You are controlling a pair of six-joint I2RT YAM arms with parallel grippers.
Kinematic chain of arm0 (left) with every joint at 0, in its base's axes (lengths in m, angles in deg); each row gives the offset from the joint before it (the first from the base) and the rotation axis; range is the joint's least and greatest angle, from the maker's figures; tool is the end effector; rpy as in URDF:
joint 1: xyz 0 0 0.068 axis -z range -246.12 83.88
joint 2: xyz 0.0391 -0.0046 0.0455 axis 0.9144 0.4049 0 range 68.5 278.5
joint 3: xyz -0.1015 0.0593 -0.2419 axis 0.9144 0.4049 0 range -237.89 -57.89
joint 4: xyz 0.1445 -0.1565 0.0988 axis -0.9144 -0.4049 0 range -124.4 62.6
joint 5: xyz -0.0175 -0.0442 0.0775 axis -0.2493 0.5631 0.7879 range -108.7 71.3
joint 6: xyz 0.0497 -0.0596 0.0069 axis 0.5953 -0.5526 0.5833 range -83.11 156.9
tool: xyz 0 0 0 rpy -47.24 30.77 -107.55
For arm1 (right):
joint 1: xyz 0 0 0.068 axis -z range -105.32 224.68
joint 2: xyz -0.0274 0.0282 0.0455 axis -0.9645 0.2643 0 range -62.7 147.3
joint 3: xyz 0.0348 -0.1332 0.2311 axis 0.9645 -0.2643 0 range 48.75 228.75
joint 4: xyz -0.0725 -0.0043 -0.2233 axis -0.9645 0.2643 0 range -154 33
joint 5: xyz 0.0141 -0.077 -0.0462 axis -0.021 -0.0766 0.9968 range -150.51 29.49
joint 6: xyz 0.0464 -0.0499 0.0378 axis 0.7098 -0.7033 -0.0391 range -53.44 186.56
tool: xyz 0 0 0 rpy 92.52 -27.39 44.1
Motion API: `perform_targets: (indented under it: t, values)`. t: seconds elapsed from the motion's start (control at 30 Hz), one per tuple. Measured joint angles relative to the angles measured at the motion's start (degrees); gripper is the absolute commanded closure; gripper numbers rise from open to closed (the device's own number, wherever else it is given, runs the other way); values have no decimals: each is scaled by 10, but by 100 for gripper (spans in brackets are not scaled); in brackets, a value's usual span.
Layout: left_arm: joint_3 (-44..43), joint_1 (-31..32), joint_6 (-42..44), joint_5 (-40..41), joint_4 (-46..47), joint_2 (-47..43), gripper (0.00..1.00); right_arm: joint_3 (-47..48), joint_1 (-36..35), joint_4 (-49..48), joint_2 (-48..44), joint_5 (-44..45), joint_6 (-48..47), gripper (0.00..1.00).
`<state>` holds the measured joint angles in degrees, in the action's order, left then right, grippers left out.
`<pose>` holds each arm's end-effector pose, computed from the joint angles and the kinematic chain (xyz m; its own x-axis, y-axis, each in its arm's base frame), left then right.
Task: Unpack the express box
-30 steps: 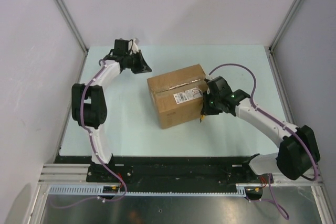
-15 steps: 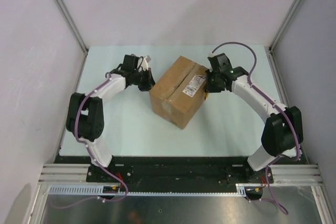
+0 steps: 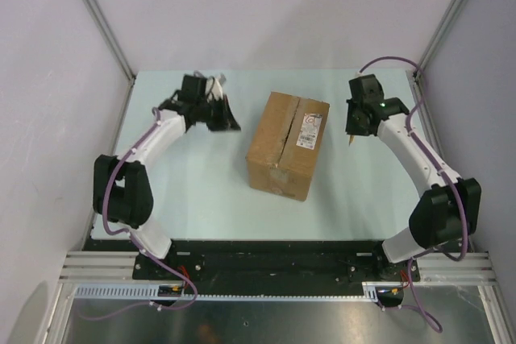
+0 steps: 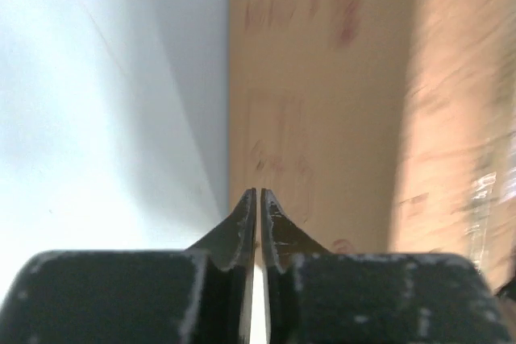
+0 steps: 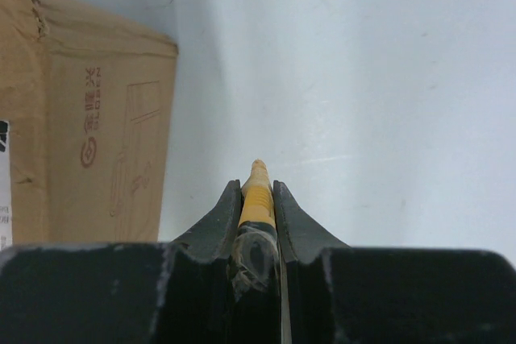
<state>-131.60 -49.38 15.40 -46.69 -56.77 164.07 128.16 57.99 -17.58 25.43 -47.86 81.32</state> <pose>0.3277 -0.1312 0.2439 -0.8910 -0.0699 -0.4487 0.2250 0.7903 -0.5699 0.3048 0.0761 0.2859 -0.8008 0.0196 -0.5986 0.0453 0.9986 -0.0280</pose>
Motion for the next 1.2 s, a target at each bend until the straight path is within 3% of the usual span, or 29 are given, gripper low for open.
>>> perform_targets:
  t: [0.07,0.17,0.3,0.37,0.53,0.73,1.2]
  values:
    - [-67,-11,2,14,-7,8,73,0,7,3,-23,17,2,100]
    - [-237,-10,0,6,16,55,55,0,6,6,-59,33,8,100]
    - [-328,15,0,1,30,86,43,0,4,14,-96,48,18,100]
    - [-356,45,7,-2,33,101,43,0,3,18,-117,61,26,100]
    - [-402,147,26,-36,30,152,56,-7,4,25,-169,105,57,100]
    - [-454,239,51,-102,20,228,58,-25,8,34,-221,146,93,100]
    - [-542,277,69,-21,22,364,57,-55,10,77,-248,154,135,100]
